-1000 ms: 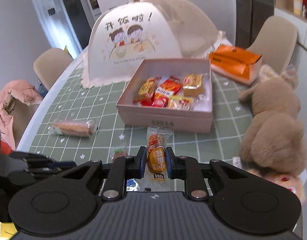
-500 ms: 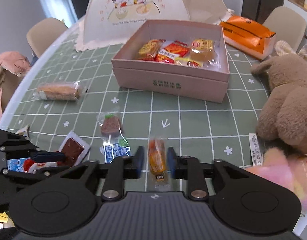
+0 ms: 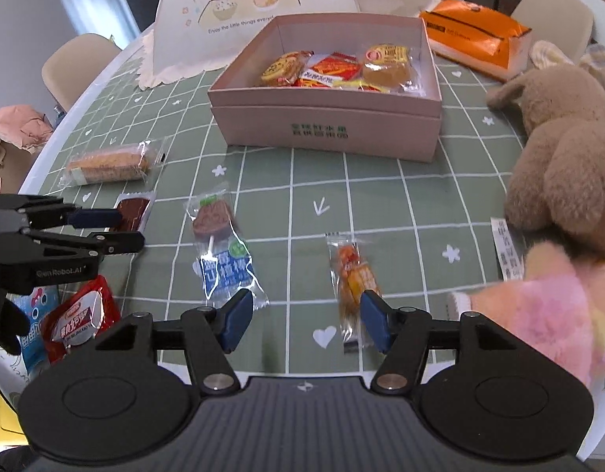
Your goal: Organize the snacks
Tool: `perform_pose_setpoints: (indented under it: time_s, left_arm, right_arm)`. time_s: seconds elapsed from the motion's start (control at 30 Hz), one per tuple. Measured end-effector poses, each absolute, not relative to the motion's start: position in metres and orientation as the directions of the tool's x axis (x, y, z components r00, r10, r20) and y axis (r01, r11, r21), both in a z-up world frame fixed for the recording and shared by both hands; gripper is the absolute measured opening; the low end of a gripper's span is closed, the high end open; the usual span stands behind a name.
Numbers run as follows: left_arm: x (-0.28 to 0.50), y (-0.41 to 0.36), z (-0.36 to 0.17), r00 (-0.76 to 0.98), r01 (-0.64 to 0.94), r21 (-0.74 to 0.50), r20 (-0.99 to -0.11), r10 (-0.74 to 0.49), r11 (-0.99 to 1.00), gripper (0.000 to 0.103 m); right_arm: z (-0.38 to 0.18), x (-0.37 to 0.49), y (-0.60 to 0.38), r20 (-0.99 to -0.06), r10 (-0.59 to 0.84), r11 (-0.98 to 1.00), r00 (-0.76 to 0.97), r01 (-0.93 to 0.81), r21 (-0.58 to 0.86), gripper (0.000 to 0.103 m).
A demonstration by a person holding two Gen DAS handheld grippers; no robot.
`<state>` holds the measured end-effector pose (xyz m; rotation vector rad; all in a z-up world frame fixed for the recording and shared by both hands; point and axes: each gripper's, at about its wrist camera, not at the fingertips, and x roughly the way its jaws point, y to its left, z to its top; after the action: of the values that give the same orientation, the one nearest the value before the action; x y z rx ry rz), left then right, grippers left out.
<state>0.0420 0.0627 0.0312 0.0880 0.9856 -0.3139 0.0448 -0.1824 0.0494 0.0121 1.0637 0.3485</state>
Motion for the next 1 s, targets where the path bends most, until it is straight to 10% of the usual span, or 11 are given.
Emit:
perform_pose_setpoints:
  time_s: [0.3,0.8,1.0]
  left_arm:
    - [0.053,0.092,0.033,0.522,0.041,-0.162,-0.838,-0.159,0.986,0.05]
    - [0.035,0.061,0.029,0.512,0.264,-0.102,-0.828,-0.229,0.959,0.044]
    - [0.029,0.06,0.029,0.495,0.279,-0.082,-0.841,-0.216,0.957,0.044]
  right_arm:
    - [0.05,0.043,-0.175,-0.852,0.299,0.939,0.429,-0.291,0.183,0.061]
    - [0.047,0.072,-0.098,-0.83,0.351,0.841,0.434,-0.536,0.076,0.061]
    - [0.032,0.091,-0.077,-0.847,0.342,0.818,0.407,-0.573,0.056,0.036]
